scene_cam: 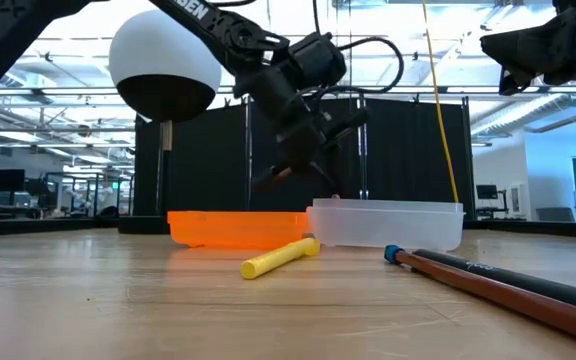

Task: Pick & place school supplies into a supply box
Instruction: Put the pink pencil into the orange supply box

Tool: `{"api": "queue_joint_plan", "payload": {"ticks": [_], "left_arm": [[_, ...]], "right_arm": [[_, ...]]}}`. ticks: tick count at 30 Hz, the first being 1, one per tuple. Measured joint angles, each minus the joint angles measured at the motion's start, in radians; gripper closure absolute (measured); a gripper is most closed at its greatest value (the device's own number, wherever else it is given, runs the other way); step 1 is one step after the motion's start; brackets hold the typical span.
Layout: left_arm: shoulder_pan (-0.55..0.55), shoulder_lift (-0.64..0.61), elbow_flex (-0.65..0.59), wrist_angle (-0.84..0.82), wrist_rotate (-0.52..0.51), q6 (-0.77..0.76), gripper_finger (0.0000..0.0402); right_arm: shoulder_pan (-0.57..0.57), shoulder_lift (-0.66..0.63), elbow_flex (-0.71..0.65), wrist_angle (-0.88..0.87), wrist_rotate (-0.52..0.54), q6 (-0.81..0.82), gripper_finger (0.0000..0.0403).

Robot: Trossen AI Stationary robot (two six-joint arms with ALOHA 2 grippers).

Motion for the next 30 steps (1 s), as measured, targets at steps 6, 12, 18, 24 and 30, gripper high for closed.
{"api": "queue_joint_plan", "payload": {"ticks": [6,12,18,24,30], "left_arm": [[0.015,-0.001,0.000,-0.007,-0.011,-0.024,0.0391],[-0.025,-0.029,0.000,-0.062,-0.059,-0.049,0.0382],[-0.075,-0.030,0.000,-0.055,-0.074,-0.102,0.0387],[-0.124,-0.030,0.000,-0.016,-0.043,-0.228,0.0349],[-0.133,-0.030,0.000,-0.086,0.015,-0.184,0.0272]], "right_arm": [[0.000,0.000,0.000,-0.001,0.001,-0.018,0.0403],[0.000,0.000,0.000,-0.002,0.000,-0.018,0.0403],[0.000,0.000,0.000,-0.009,-0.001,-0.018,0.0403],[0.000,0.000,0.000,-0.007,-0.001,-0.016,0.0403],[0.000,0.000,0.000,-0.001,-0.001,-0.015,0.0403]]}}
